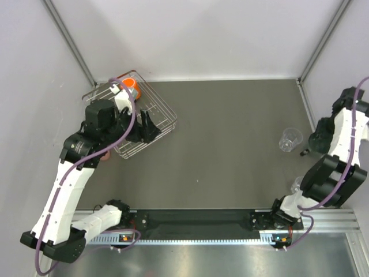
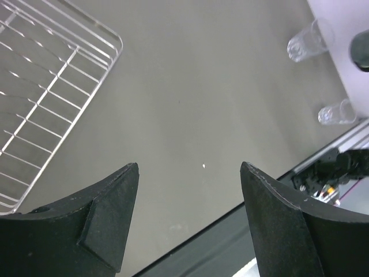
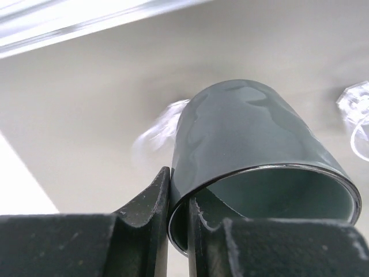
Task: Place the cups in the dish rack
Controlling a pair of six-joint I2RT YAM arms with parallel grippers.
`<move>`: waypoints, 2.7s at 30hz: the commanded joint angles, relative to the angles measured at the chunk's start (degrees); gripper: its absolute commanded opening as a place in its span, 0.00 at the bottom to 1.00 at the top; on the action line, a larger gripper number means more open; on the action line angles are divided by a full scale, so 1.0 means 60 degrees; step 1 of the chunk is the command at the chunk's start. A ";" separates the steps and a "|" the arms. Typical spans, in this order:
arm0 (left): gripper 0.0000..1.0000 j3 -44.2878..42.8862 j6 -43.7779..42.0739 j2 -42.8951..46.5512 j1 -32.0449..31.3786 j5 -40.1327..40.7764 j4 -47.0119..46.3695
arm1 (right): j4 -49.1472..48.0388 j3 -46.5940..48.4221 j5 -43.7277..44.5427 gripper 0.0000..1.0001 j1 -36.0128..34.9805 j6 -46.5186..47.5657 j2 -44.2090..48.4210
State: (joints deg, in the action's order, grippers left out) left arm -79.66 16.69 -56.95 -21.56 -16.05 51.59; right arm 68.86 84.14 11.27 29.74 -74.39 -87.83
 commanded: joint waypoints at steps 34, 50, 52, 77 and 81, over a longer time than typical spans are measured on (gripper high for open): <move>0.75 0.2292 0.5453 -0.0001 -0.0054 -0.4384 -1.2173 | -1.8276 0.0421 -0.9451 0.00 -0.9438 -0.6132 0.1469; 0.73 0.1572 0.3869 -0.0616 -0.0610 -0.6348 -1.2818 | -1.7922 0.0318 -1.1312 0.00 -0.9570 -0.5576 0.1894; 0.73 0.1645 0.3782 -0.0616 -0.0756 -0.6085 -1.2818 | -1.7732 0.0157 -1.1079 0.00 -0.9585 -0.5400 0.1997; 0.52 0.1396 0.2697 -0.1392 -0.2632 -0.3199 -1.2012 | -1.6882 0.1079 -0.9803 0.00 -1.0625 -0.4023 0.1353; 0.41 0.1455 0.2639 -0.1276 -0.2632 -0.2994 -1.2071 | -1.6897 0.1050 -0.9817 0.00 -1.0684 -0.4008 0.1338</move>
State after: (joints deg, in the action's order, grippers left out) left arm -68.58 33.01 -65.28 -36.93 -35.70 -17.93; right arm -29.85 87.15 -47.99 -32.25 -99.44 -80.38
